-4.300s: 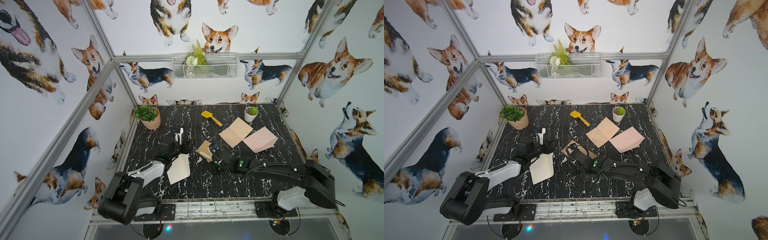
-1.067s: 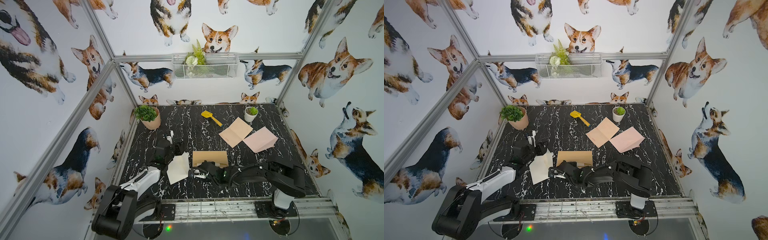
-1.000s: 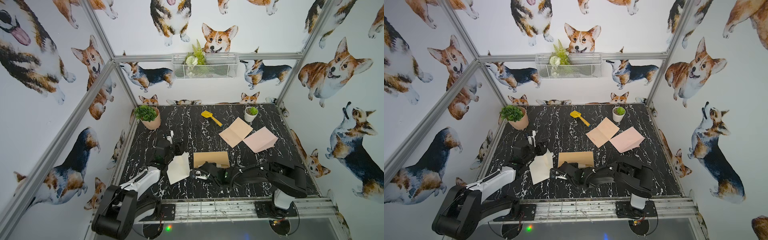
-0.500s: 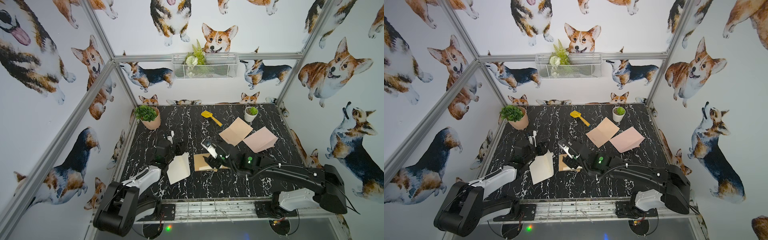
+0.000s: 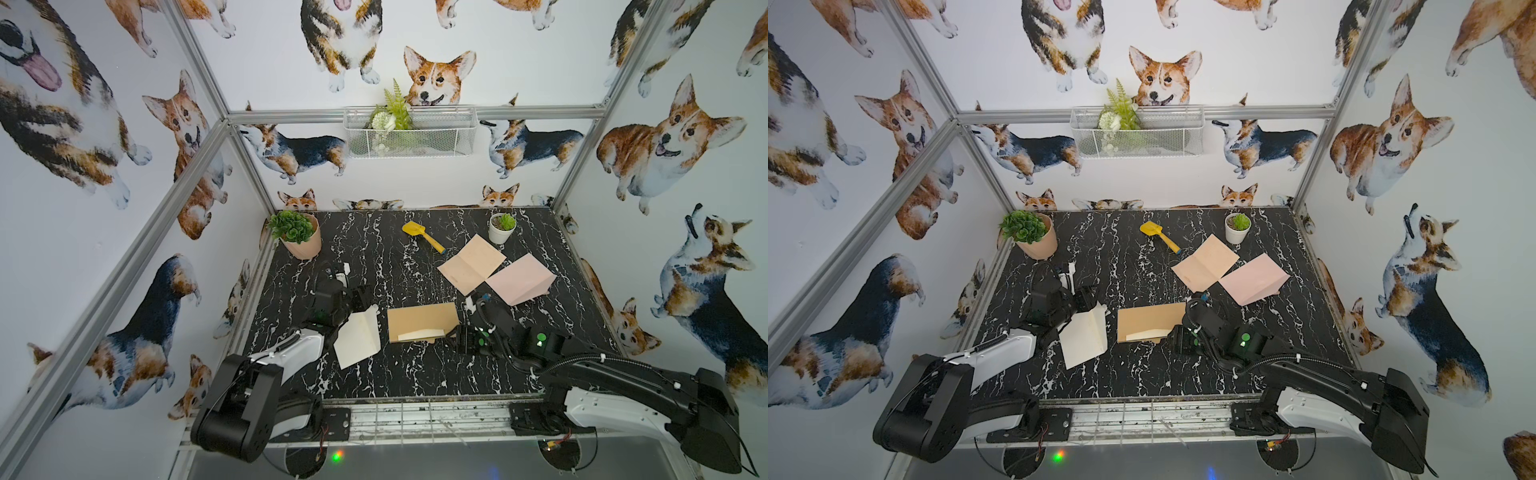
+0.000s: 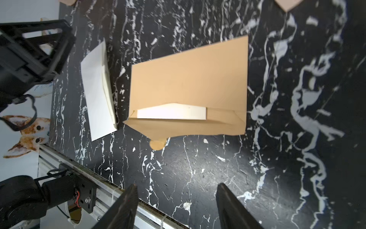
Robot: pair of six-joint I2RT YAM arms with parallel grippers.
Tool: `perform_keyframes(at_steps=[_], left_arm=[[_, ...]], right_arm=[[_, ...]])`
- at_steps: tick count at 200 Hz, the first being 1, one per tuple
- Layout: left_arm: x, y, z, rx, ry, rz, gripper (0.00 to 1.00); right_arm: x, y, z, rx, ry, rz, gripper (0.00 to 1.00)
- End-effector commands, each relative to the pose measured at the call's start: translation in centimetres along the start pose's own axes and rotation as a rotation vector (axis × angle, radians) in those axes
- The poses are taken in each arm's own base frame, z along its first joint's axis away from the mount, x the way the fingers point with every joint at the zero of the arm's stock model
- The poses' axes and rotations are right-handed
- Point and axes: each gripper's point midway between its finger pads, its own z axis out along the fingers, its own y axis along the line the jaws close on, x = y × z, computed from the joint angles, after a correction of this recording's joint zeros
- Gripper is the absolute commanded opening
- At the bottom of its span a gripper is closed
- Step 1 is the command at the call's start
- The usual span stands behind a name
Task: Take the letter paper out of the envelope
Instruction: Adjust the envelope at the center of the board, then pick up the envelope from the center of the board.
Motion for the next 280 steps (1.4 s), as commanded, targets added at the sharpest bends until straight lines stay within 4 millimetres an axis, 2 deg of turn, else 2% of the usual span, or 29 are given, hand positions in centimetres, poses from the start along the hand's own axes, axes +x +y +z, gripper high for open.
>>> perform_keyframes(at_steps=[1,22,37,42,100,167,221,253,264,280], left_arm=[[-1.0,-0.6,0.0,0.026,-0.037,-0.001,0.59],[-1.0,-0.6,0.1,0.025,-0.037,0.0,0.59],[-1.0,-0.6,0.1,0.026,-0.035,0.002,0.59],[-1.0,-0.6,0.1,0.027,-0.033,0.0,0.59],[-1.0,-0.8,0.0,0.033,-0.031,-0.002,0.59],[-1.0,-0.8,0.0,0.034,-0.031,-0.003,0.59],[-1.1,-0.8,-0.1,0.03,-0.035,0.005,0.59],[-1.2,-0.8,-0.1,0.03,-0.037,0.004,0.59],[-1.1,-0.8,-0.1,0.03,-0.035,0.004,0.59],[-1.2,-0.8,-0.1,0.029,-0.038,0.005,0.59]], right_arm=[[0.5,1.2,2.1,-0.107,0.015,0.241,0.64],[0.0,0.8,2.9,-0.074,-0.01,0.227,0.64],[-0.5,1.7,2.9,-0.095,-0.021,0.208,0.68],[-0.2,1.3,3.6,-0.072,-0.004,0.208,0.68],[-0.2,0.8,5.6,-0.084,-0.005,0.268,0.72],[-2.3,-0.5,6.5,-0.065,-0.033,0.284,0.73],[-1.3,-1.2,7.9,-0.056,0.011,0.297,0.72],[-1.4,-1.9,8.1,-0.024,-0.005,0.279,0.64],[-1.6,-1.9,7.9,-0.006,-0.01,0.256,0.56],[-2.2,-2.0,7.5,0.022,-0.022,0.219,0.54]])
